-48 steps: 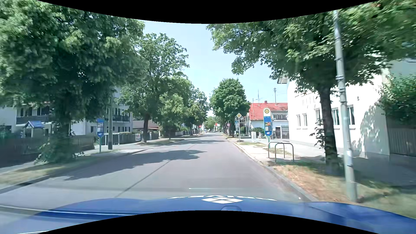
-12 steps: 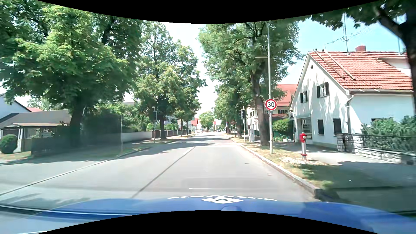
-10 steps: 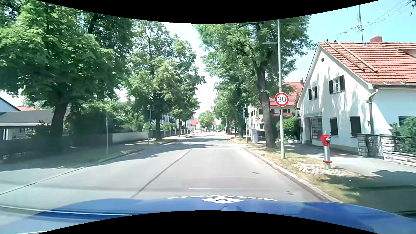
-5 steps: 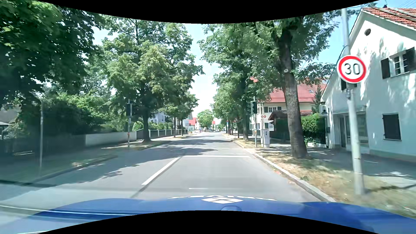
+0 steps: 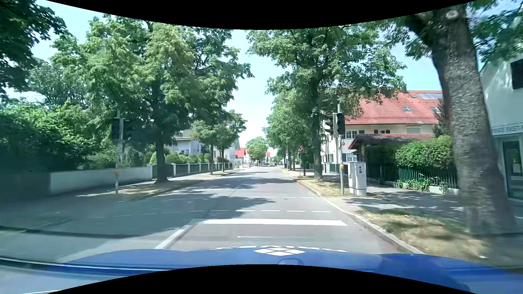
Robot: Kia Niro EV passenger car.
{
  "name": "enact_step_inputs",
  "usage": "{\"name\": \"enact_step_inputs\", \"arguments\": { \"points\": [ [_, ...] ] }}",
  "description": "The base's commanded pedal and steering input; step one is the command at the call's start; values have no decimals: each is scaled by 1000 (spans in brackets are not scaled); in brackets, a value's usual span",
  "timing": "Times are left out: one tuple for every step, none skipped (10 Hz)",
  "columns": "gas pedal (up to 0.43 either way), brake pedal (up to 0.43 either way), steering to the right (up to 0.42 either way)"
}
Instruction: Follow the waypoints while adhering to traffic rules and regulations
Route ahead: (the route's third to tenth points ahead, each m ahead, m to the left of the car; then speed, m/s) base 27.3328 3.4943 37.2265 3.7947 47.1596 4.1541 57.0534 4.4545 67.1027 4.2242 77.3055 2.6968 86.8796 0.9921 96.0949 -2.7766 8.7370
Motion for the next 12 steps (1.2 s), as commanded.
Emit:
{"name": "enact_step_inputs", "arguments": {
  "points": [
    [8, 0, 3],
    [8, 0, 3],
    [0, 0, 3],
    [0, 0, 3],
    [0, 0, 3],
    [0, 0, 3],
    [0, 0, 2],
    [0, 0, 2],
    [0, 0, 2],
    [0, 0, 2],
    [0, 0, 2],
    [0, 0, 1]
  ]
}}
